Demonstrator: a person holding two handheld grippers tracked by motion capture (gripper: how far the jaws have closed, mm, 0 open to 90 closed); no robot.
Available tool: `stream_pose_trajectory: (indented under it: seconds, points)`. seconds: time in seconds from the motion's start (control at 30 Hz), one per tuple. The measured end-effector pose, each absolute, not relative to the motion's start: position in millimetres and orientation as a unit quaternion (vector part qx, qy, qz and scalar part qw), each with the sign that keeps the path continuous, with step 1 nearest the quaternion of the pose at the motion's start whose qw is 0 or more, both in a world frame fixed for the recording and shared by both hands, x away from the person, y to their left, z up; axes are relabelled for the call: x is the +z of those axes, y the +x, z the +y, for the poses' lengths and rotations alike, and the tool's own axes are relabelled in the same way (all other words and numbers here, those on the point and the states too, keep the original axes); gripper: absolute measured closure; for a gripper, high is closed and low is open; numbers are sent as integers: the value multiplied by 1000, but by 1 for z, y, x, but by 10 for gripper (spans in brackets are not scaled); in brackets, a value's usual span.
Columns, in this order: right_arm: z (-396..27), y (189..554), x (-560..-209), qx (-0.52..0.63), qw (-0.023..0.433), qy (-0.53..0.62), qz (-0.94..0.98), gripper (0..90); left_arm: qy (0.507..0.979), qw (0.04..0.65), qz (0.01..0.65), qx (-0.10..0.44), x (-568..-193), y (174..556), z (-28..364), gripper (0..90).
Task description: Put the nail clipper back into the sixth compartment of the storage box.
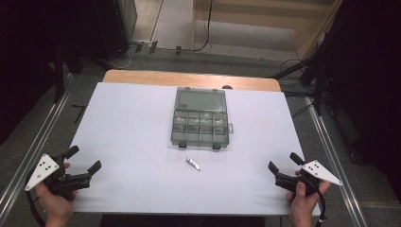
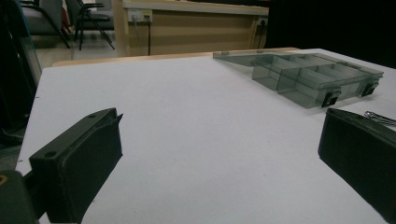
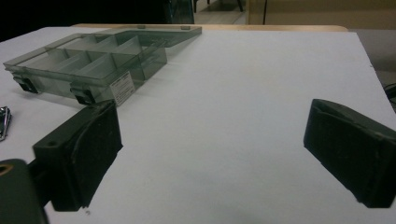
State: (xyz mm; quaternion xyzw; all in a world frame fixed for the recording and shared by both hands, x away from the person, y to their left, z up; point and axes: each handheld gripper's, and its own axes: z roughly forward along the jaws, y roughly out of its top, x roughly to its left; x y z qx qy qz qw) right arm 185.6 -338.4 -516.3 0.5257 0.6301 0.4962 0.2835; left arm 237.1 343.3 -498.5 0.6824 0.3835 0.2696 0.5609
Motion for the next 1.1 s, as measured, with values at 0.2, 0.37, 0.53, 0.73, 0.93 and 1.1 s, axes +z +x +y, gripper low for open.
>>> stream_pose_trajectory:
  seconds: [0.2,0.37,0.53,0.73,0.93,1.1]
  points:
    - [-340,189,-512,488,274,545,625,126,685,558,383,270,-499,237,342,0]
    - [-338,189,-505,476,284,541,633,131,688,555,382,270,-499,237,342,0]
    - [-332,188,-491,472,279,525,651,131,686,556,383,270,-499,237,342,0]
    - [-318,191,-482,436,276,516,683,132,685,557,383,270,-499,236,342,0]
    - [-304,199,-475,413,252,504,716,136,686,556,384,272,-499,236,342,0]
    - [-291,206,-469,408,242,486,734,139,686,555,385,272,-499,236,342,0]
